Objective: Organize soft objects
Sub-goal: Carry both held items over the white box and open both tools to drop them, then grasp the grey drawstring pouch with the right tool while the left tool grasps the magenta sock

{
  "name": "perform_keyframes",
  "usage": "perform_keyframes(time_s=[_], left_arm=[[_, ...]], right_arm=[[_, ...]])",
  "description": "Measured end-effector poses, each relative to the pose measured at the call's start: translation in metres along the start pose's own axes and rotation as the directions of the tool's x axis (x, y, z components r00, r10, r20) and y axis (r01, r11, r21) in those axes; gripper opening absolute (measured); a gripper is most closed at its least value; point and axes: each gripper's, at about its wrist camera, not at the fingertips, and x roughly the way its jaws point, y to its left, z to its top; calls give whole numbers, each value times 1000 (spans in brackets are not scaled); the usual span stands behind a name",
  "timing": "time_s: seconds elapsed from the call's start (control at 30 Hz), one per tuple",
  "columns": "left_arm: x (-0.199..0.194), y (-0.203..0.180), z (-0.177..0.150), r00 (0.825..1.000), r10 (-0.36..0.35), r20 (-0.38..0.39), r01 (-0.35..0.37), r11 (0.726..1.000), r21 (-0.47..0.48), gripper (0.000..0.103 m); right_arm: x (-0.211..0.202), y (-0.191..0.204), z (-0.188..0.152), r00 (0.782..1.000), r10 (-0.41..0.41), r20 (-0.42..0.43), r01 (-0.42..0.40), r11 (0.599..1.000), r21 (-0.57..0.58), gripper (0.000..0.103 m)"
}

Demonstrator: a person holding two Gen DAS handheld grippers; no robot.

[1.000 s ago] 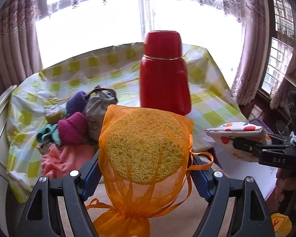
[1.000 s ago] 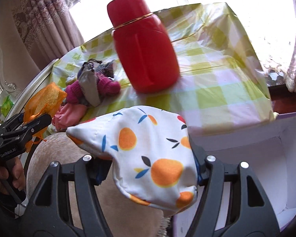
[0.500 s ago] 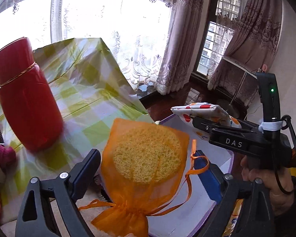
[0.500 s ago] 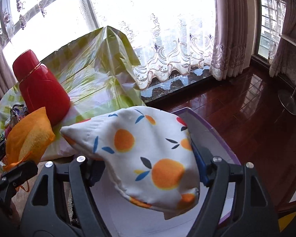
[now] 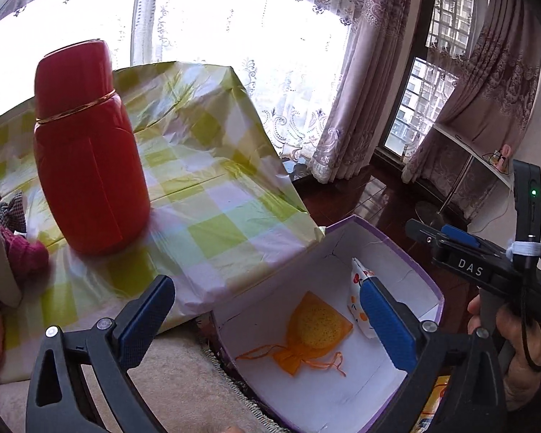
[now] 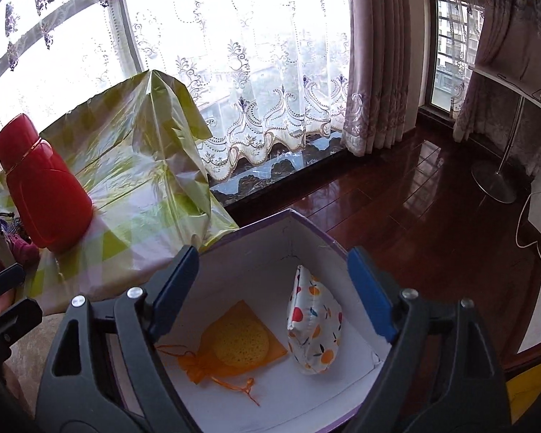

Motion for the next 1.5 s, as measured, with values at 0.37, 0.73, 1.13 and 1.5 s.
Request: perform_keyframes(time_s=[0.37,0.73,1.13,1.5], left_arm=[[-68,104,-18,966,220,134,-196,966,-170,100],[-112,214,-42,891,429,150,-357,864,-355,91],[-73,305,-33,869,492,-41,-469,797,-380,84],[-43,320,-35,882,466,-66,-460,825,-328,47]], right_arm=[[-14,82,-12,978,206,-23,-207,975,-80,86],[-11,193,-26,908,405,-106,-416,900,-129,86],[8,322,-41,807,555,-204,-584,801,-133,86],[39,381,-47,780,580,-234,-610,788,-81,86]])
